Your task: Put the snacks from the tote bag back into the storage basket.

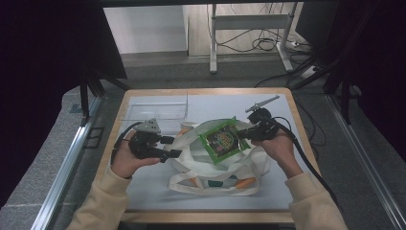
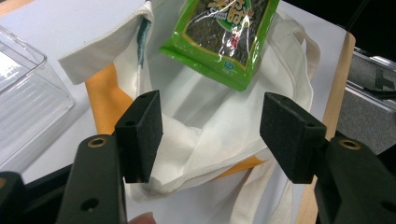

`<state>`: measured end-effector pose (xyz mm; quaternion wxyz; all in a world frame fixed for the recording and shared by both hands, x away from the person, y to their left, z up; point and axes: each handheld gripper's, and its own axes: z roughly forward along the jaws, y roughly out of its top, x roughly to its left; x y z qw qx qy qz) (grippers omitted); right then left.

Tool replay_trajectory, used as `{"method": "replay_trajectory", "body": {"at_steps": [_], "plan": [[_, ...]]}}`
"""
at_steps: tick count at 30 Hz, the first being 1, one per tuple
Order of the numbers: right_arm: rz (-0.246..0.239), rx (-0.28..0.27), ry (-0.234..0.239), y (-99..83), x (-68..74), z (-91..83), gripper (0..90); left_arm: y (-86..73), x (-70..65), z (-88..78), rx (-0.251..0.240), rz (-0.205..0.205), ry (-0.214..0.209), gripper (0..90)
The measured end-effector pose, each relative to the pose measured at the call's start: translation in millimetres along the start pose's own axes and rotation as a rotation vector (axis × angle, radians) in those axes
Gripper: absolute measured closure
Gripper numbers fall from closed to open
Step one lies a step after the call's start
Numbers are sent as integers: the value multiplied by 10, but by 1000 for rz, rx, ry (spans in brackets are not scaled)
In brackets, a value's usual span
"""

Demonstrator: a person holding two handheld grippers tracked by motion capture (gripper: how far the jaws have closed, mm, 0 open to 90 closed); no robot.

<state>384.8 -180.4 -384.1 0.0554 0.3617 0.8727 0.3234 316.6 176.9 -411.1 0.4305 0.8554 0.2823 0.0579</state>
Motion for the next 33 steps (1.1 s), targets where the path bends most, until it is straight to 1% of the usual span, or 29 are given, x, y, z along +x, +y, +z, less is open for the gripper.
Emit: {"method": "replay_trajectory", "body": {"at_steps": [6,9,12,14,18,22,24,30,33], "plan": [[-41,-32,8,-10,-14,-115,890,7,-3,-12,-6,-1,1,391],[-55,-63,16,-9,-28,-160,890,18,-5,-31,-13,-1,5,390],[-76,-76,29,-7,-38,-170,890,29,-8,-49,-19,-6,8,390],[-85,-82,33,-5,-41,-162,890,38,-4,-55,-17,-6,11,390],[-118,-97,49,4,-46,-163,890,58,4,-77,-14,1,19,388],[-147,-107,54,7,-44,-204,891,79,27,-111,-14,-2,36,387],[-153,-112,54,12,-47,-225,890,103,27,-120,-10,2,40,386],[-200,-127,63,52,4,-277,890,243,34,-122,15,27,54,375],[-225,-133,65,74,33,-281,890,318,29,-114,25,41,53,371]]}}
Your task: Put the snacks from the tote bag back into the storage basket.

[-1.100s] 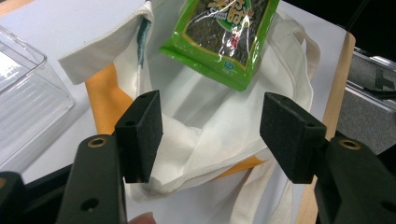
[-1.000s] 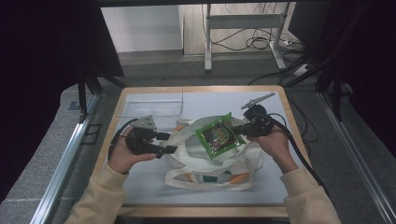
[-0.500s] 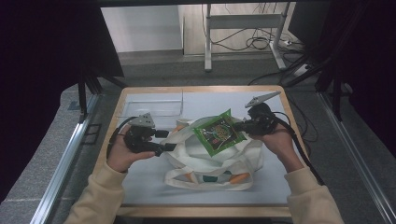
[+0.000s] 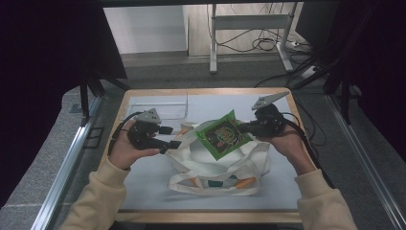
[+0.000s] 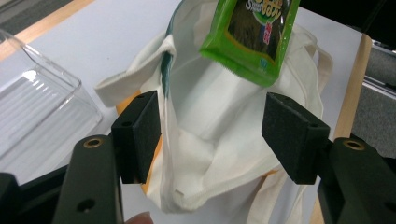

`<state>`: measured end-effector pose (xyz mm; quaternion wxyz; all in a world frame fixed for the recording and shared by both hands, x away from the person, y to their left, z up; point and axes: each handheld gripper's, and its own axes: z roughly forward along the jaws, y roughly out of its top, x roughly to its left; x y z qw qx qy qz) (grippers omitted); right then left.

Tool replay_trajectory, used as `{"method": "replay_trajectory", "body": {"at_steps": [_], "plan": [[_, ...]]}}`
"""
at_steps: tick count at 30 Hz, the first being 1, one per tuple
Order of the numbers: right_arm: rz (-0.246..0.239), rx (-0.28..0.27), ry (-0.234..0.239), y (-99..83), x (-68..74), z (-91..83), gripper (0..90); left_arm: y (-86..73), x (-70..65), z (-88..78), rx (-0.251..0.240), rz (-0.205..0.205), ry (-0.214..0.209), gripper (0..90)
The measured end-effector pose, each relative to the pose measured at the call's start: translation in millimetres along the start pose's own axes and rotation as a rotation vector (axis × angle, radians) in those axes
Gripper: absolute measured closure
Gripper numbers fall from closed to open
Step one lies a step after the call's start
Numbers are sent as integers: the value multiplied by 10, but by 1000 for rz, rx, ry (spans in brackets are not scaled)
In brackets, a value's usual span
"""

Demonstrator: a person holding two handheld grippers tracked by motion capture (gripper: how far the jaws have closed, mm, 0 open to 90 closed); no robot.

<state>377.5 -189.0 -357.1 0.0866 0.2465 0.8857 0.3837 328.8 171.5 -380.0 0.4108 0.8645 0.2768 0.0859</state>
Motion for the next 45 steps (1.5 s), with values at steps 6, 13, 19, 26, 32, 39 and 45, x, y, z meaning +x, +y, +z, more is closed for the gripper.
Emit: {"method": "replay_trajectory", "body": {"at_steps": [6,13,19,26,32,39,45], "plan": [[-29,-6,10,12,8,43,890,177,7,118,31,25,-13,368],[-52,-15,47,36,21,101,890,414,37,376,89,64,-59,366],[-82,-15,59,97,57,112,890,504,80,558,129,76,-107,371],[-128,-44,82,151,137,122,890,472,86,622,157,103,-160,442],[-141,-55,83,153,140,157,888,462,49,637,187,121,-165,606],[-153,-63,77,153,141,171,872,432,76,603,191,96,-207,713],[-154,-83,89,154,165,171,847,350,73,541,163,77,-213,729]]}}
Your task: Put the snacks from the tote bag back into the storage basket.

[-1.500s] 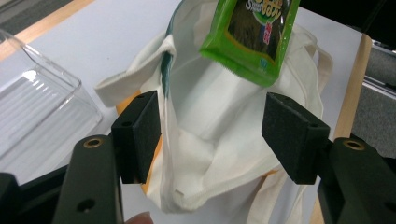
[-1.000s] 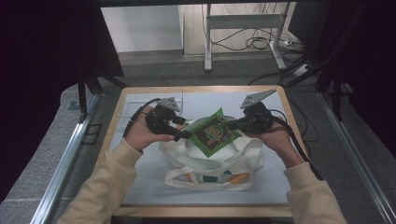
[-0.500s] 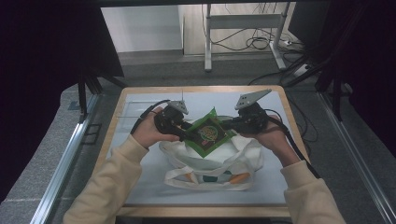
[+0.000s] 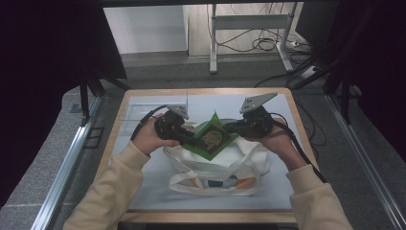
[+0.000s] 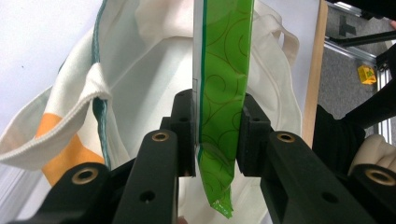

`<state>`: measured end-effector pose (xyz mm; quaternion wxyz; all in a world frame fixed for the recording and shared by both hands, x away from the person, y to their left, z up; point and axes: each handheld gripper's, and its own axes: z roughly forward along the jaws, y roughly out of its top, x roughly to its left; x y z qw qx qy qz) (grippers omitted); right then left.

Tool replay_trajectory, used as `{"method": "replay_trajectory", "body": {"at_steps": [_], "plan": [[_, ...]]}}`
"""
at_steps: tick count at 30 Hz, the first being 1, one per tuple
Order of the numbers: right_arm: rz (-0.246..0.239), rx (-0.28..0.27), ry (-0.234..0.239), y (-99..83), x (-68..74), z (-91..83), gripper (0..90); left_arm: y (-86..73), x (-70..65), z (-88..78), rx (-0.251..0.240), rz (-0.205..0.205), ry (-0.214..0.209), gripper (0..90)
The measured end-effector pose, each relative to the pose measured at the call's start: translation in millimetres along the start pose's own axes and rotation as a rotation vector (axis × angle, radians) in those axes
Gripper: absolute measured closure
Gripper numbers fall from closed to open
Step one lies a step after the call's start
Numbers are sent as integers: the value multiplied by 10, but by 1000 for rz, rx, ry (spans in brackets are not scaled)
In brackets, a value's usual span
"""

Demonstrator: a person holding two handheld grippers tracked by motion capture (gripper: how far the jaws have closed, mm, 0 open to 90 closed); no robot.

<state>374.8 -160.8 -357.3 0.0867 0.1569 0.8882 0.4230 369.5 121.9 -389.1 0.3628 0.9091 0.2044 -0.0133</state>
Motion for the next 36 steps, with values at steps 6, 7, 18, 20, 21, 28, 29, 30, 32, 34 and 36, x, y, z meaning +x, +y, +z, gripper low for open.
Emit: {"method": "replay_trajectory", "body": {"at_steps": [6,7,18,20,21,28,29,30,32,34,36], "plan": [[37,-49,-37,9,17,-43,610,-52,-29,-58,-24,-12,15,729],[47,-54,-48,11,21,-59,566,-61,-29,-70,-31,-12,19,729],[169,-74,-133,-150,49,-139,350,-175,-14,-166,-102,-52,25,728],[184,-71,-128,-198,57,-117,343,-187,-13,-170,-108,-55,28,728],[187,-65,-126,-213,60,-109,338,-191,-13,-171,-111,-56,29,728],[238,-78,-101,-415,114,18,305,-209,-22,-176,-151,-65,40,728],[238,-78,-98,-446,125,44,305,-208,-25,-179,-151,-66,41,728],[242,-76,-91,-467,135,63,305,-208,-22,-181,-150,-58,43,728],[250,-75,-72,-518,153,120,305,-205,-33,-171,-164,-66,43,728],[256,-65,-54,-552,172,190,305,-201,-41,-160,-172,-68,39,727],[245,-68,-42,-583,196,258,312,-194,-45,-148,-179,-68,41,727]]}}
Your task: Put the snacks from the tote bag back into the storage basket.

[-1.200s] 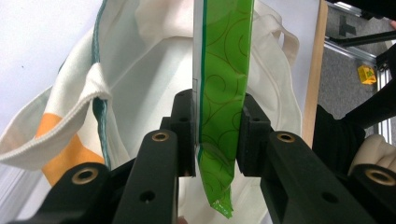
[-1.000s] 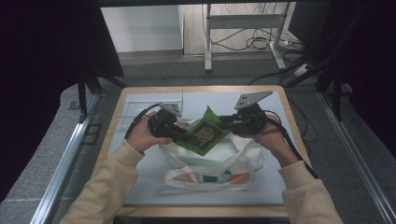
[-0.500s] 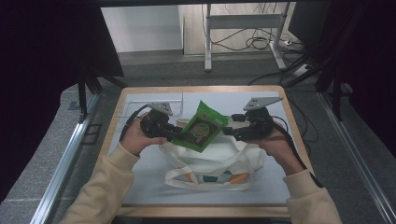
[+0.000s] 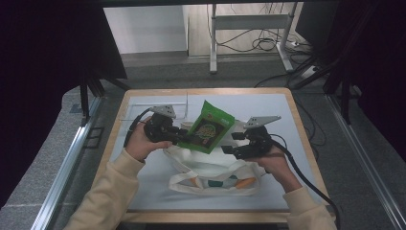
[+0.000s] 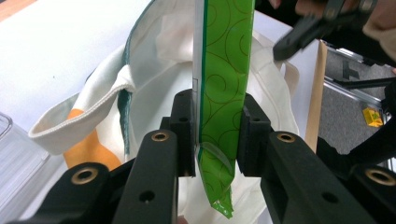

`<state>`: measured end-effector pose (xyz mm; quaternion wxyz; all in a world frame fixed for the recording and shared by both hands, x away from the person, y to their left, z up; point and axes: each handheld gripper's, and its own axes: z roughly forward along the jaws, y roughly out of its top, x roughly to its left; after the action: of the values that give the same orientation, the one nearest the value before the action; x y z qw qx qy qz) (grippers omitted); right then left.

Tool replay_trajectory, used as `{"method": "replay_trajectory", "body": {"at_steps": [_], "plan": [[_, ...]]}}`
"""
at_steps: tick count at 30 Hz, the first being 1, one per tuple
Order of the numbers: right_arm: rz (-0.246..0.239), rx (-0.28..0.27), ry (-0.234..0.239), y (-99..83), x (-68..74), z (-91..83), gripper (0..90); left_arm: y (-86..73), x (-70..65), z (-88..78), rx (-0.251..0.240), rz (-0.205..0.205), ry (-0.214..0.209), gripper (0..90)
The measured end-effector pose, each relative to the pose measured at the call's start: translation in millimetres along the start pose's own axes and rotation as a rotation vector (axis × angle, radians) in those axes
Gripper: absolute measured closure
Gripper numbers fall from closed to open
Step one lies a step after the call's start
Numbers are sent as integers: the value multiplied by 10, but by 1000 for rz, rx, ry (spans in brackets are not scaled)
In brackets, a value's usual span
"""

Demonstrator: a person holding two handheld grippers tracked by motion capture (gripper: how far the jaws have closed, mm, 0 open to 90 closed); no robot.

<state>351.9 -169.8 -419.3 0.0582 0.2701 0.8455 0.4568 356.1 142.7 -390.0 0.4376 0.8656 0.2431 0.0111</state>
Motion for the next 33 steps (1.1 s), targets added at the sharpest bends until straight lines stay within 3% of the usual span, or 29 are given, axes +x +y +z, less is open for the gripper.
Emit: {"method": "replay_trajectory", "body": {"at_steps": [5,11,14,19,23,30,33], "plan": [[0,6,28,-44,20,123,319,18,-17,30,-5,-1,-4,727],[10,-33,102,-77,56,249,368,17,-23,36,-20,-4,-22,727],[16,-46,118,-89,68,314,373,15,-42,36,-24,1,-25,728],[26,-88,165,-81,64,378,399,24,-60,23,-48,-5,-63,727],[12,-148,190,-52,87,370,479,24,-81,48,-41,6,-63,726],[-10,-151,185,-38,71,338,623,-10,-37,66,-41,7,-37,690],[-5,-154,217,-20,46,319,677,-48,-23,72,-48,8,-40,659]]}}
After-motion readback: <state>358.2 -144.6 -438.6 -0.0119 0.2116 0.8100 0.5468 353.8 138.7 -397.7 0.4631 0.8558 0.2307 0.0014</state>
